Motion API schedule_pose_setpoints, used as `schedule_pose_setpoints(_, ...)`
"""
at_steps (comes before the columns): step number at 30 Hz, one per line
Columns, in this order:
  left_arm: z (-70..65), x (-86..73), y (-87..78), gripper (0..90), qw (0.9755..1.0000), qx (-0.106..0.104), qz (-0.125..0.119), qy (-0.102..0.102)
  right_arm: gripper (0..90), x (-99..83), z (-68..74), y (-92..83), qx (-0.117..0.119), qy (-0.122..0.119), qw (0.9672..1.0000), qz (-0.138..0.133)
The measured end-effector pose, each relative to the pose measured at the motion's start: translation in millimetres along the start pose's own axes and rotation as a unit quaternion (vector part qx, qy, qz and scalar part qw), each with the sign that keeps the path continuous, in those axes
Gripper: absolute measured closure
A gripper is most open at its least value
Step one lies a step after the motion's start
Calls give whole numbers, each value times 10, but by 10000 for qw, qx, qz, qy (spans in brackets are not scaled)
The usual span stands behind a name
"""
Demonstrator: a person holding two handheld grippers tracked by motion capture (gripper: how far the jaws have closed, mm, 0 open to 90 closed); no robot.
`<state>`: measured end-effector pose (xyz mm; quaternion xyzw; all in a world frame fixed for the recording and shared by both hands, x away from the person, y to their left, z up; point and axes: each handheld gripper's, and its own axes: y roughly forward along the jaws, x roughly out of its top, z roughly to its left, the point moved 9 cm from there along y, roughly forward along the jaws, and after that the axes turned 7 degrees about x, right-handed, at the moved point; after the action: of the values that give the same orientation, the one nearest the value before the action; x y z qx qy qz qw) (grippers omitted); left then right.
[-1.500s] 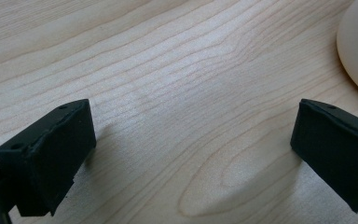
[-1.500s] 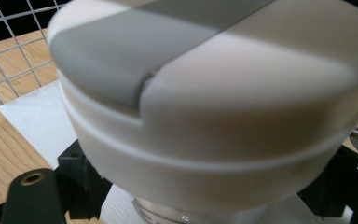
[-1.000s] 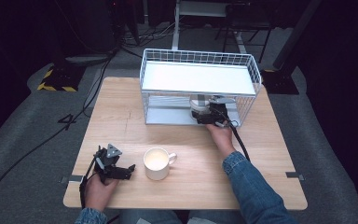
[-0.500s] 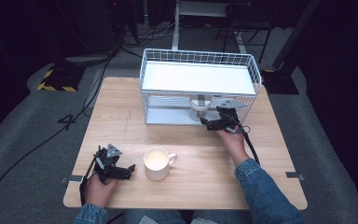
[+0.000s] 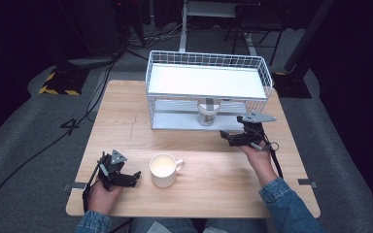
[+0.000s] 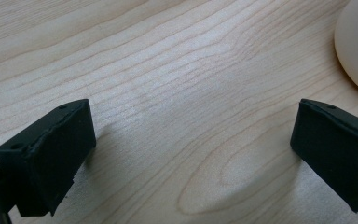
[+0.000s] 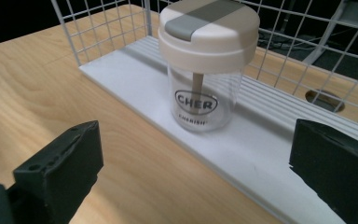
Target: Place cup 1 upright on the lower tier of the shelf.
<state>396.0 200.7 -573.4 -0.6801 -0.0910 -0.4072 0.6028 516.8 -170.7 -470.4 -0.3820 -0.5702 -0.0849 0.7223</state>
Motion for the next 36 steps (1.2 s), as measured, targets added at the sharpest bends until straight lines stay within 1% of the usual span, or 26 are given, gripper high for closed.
schedule_pose_setpoints(4,6,9,9,4,10000,11,-19,-16,32,-47,75,-172,88,9,9997,241)
schedule_pose_setpoints(5,6,9,9,4,10000,13,-18,-14,32,-67,108,-245,120,9,9993,357)
schedule_pose_setpoints(6,7,10,10,4,10000,14,-19,-15,32,-67,108,-245,120,9,9993,357)
schedule_pose_setpoints(7,7,10,10,4,10000,20,-19,-16,32,-91,140,-311,188,37,9987,471)
schedule_pose_setpoints(8,7,10,10,4,10000,20,-19,-16,32,-91,140,-311,188,37,9987,471)
schedule_pose_setpoints(9,6,9,9,4,10000,11,-11,-15,31,-114,169,-378,227,37,9984,518)
schedule_pose_setpoints(11,6,10,10,4,10000,18,-19,-17,31,-140,182,-454,159,-26,9987,486)
schedule_pose_setpoints(12,6,10,10,4,10000,18,-19,-17,31,-140,182,-454,159,-26,9987,486)
schedule_pose_setpoints(13,6,10,10,4,10000,21,-18,-20,31,-182,196,-523,171,-18,9987,483)
schedule_pose_setpoints(15,7,10,10,4,10000,25,-18,-21,31,-227,200,-598,178,26,9988,447)
schedule_pose_setpoints(16,7,10,10,4,10000,25,-18,-21,31,-227,200,-598,178,26,9988,447)
schedule_pose_setpoints(17,6,10,11,4,10000,22,-19,-22,31,-272,198,-672,162,69,9990,419)
schedule_pose_setpoints(18,6,10,11,4,10000,22,-19,-22,31,-272,198,-672,162,69,9990,419)
schedule_pose_setpoints(19,7,9,8,4,10000,20,-7,-17,31,-321,191,-742,123,74,9990,423)
schedule_pose_setpoints(20,7,9,8,4,10000,20,-7,-17,31,-321,191,-742,123,74,9990,423)
schedule_pose_setpoints(21,6,11,11,4,10000,23,-20,-25,31,-368,188,-807,86,74,9991,418)
schedule_pose_setpoints(22,6,11,11,4,10000,23,-20,-25,31,-368,188,-807,86,74,9991,418)
schedule_pose_setpoints(25,6,10,10,4,10000,25,-18,-22,31,-471,172,-911,20,86,9989,466)
schedule_pose_setpoints(26,6,10,10,4,10000,25,-18,-22,31,-471,172,-911,20,86,9989,466)
schedule_pose_setpoints(27,6,9,9,4,10000,31,-16,-27,31,-525,162,-956,-24,97,9986,511)
schedule_pose_setpoints(30,5,9,9,4,10000,31,-17,-29,31,-575,158,-992,-27,121,9987,492)
schedule_pose_setpoints(31,5,9,9,4,10000,32,-18,-29,31,-638,152,-1026,-57,178,9985,523)
schedule_pose_setpoints(33,6,7,7,4,10000,26,-3,-23,31,-705,167,-1055,26,285,9984,497)
schedule_pose_setpoints(34,6,7,7,4,10000,26,-3,-23,31,-705,167,-1055,26,285,9984,497)
schedule_pose_setpoints(35,6,9,9,4,10000,33,-18,-30,32,-775,168,-1084,14,343,9984,439)
schedule_pose_setpoints(36,6,9,9,4,10000,33,-18,-30,32,-775,168,-1084,14,343,9984,439)
